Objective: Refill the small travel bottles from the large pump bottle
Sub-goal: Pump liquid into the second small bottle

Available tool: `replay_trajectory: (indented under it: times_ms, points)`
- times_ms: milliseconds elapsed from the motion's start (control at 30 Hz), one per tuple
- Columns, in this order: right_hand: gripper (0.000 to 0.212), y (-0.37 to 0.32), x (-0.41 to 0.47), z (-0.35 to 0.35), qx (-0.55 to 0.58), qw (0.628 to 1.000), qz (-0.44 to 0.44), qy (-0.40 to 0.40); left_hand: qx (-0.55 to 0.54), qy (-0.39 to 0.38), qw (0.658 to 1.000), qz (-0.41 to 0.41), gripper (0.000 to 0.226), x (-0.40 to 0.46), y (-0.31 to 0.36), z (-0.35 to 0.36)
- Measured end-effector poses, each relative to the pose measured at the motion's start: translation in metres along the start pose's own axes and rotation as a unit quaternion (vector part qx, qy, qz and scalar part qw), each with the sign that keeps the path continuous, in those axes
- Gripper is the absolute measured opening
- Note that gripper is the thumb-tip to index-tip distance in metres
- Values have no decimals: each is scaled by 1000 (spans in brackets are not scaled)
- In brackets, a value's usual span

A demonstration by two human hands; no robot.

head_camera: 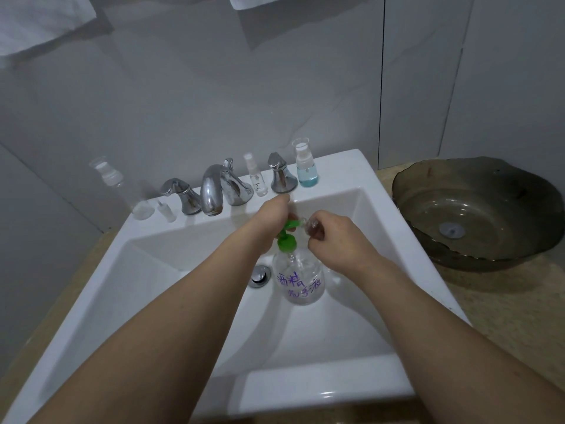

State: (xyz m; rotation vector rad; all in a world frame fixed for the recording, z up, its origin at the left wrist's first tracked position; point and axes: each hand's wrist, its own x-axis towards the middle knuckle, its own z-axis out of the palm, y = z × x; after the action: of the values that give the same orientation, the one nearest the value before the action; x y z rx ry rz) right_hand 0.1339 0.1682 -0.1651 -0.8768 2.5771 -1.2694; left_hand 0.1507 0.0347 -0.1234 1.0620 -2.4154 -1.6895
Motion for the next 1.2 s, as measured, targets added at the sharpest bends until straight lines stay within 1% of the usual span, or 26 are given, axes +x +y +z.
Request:
replay_trajectory:
  times_ms: [67, 133, 233, 300, 333, 433, 533, 633, 700, 900, 1067, 1200]
  points:
    - [20, -1, 1, -1, 19, 999, 20, 29, -6, 3, 1000, -11, 41, 1, -2, -1]
    - [20, 0, 1, -3, 44, 996, 47, 58, -38, 6, 999, -18, 45, 2, -5, -1]
    - [15, 0, -2, -3, 70, 993, 66, 68, -63, 20, 998, -19, 50, 0, -12, -2]
    - [8, -4, -10, -4, 86, 991, 67, 75, -63, 20, 998, -21, 50, -6, -15, -7]
    - [9, -6, -14, -5, 92, 990, 67, 84, -64, 17, 998, -25, 49, -10, -17, -10]
    - [13, -11, -25, -9, 93, 986, 64, 125, -64, 1, 997, -33, 47, -25, -21, -19]
    - [16, -30, -38, -14, 78, 985, 42, 148, -44, -18, 998, -45, 52, -43, -29, -38]
    - [17, -52, -50, -12, 101, 985, 40, 134, -23, -36, 997, -61, 53, -54, -39, -57]
    - [16, -67, -59, -4, 125, 984, 42, 117, -4, -41, 998, -57, 51, -60, -46, -71]
    - [16, -102, -65, 37, 177, 982, 58, 39, 31, -26, 998, -40, 42, -76, -68, -116]
    - [16, -117, -51, 81, 172, 983, 61, 5, 41, 8, 999, -31, 36, -73, -92, -156]
    - [10, -124, -30, 112, 159, 985, 70, -23, 30, 65, 997, 12, 28, -53, -109, -179]
